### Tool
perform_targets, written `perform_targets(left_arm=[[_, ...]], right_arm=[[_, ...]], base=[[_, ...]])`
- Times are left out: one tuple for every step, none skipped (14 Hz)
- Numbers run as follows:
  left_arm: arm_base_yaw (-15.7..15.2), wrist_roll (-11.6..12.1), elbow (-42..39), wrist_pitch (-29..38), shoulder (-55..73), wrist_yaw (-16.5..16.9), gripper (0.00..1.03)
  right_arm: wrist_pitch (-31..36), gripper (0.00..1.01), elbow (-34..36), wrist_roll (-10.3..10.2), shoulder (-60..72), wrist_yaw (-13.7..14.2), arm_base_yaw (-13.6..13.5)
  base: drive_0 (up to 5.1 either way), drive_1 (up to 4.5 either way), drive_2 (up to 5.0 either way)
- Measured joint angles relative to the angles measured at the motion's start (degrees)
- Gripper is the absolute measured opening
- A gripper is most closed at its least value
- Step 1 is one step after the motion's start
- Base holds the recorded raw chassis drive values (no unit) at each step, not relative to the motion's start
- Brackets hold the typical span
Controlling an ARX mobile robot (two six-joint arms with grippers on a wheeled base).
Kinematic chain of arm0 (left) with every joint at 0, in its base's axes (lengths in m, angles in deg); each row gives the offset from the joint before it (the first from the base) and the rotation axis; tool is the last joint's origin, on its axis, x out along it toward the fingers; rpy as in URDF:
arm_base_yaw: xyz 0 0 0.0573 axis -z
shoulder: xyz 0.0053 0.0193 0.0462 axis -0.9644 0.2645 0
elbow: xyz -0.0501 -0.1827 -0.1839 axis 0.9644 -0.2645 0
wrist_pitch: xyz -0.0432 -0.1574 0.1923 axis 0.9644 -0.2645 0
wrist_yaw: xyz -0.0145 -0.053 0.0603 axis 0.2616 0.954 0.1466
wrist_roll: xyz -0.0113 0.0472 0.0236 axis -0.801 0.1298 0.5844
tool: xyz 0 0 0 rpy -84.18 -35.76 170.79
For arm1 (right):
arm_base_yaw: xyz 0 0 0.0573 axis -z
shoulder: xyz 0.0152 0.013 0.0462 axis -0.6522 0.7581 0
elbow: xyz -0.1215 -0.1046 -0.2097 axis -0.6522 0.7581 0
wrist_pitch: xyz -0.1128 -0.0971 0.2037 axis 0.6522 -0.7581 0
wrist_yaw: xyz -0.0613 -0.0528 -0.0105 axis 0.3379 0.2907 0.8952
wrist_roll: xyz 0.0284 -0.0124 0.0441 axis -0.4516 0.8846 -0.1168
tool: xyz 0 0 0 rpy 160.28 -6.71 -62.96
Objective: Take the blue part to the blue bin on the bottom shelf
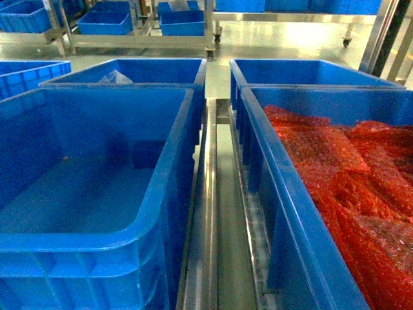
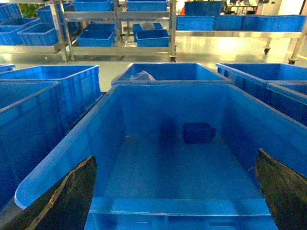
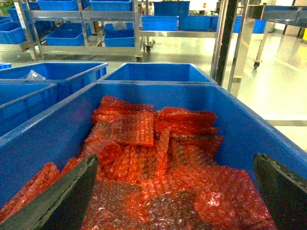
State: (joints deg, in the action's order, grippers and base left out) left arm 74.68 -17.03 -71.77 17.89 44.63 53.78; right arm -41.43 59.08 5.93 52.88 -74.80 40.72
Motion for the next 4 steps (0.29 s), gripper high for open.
perform_targets(left_arm=[[0.00, 0.00, 0.00, 0.00, 0.00, 0.00, 0.98], [0.00, 0.00, 0.00, 0.00, 0.00, 0.00, 0.98], [0.00, 0.00, 0.00, 0.00, 0.00, 0.00, 0.98], [0.00, 0.00, 0.00, 0.00, 0.00, 0.00, 0.98]], right_arm=[[0.00, 0.98, 0.00, 0.00, 0.00, 0.00, 0.00], [0.00, 0.98, 0.00, 0.00, 0.00, 0.00, 0.00], [0.00, 0.98, 0.00, 0.00, 0.00, 0.00, 0.00], [0.00, 0.98, 0.00, 0.00, 0.00, 0.00, 0.00]], base=[[0.0, 0.00, 0.0], [0.0, 0.00, 0.0], [0.0, 0.00, 0.0], [0.0, 0.00, 0.0]])
